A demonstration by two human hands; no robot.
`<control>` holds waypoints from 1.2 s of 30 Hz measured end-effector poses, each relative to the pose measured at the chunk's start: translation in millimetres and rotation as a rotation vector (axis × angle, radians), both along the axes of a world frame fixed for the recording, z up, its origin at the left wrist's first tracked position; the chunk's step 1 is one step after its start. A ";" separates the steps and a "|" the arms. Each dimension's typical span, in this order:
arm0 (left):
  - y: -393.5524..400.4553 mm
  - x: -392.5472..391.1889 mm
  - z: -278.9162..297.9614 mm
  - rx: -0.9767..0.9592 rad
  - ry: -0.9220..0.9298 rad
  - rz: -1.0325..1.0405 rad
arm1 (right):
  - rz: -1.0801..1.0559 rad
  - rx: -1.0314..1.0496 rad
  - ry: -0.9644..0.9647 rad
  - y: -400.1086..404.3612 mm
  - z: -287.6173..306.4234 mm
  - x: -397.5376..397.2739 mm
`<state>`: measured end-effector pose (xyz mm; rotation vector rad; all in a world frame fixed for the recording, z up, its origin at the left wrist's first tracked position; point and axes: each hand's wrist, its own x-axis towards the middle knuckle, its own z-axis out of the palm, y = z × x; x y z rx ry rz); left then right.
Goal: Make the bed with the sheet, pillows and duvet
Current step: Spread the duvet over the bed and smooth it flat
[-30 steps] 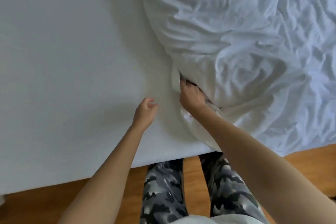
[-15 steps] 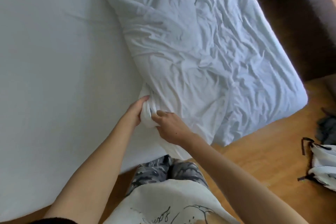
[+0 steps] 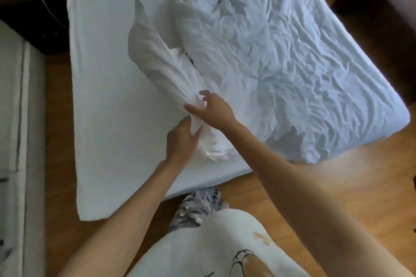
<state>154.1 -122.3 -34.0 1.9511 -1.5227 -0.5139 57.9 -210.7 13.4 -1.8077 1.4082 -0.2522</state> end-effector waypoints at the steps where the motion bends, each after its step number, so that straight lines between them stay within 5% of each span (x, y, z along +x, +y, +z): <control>1: 10.4 6.1 -0.2 -0.019 -0.057 -0.059 | 0.072 0.003 0.110 3.0 3.4 19.5; 4: 40.8 32.6 -13.0 0.007 -0.101 -0.174 | 0.091 0.075 0.255 10.6 -3.8 63.7; 9: 61.7 107.7 -30.6 0.324 0.351 -0.105 | 0.073 0.049 0.281 33.9 -34.6 108.0; 13: 14.5 208.8 -42.6 0.407 0.394 0.200 | 0.064 0.077 0.338 69.6 -58.2 123.5; 16: -25.3 261.3 -60.7 0.638 0.444 0.179 | 0.076 -0.021 0.336 81.6 -59.5 140.2; 21: -95.9 274.9 -35.4 0.571 0.609 0.080 | 0.243 -0.136 0.444 89.3 -47.4 156.5; 29: -99.6 298.7 -30.0 0.618 0.459 -0.122 | 0.159 -0.148 0.506 109.7 -50.6 172.0; 36: 7.7 348.9 -3.3 0.328 0.158 -0.185 | 0.041 -0.136 0.442 168.6 -66.1 230.3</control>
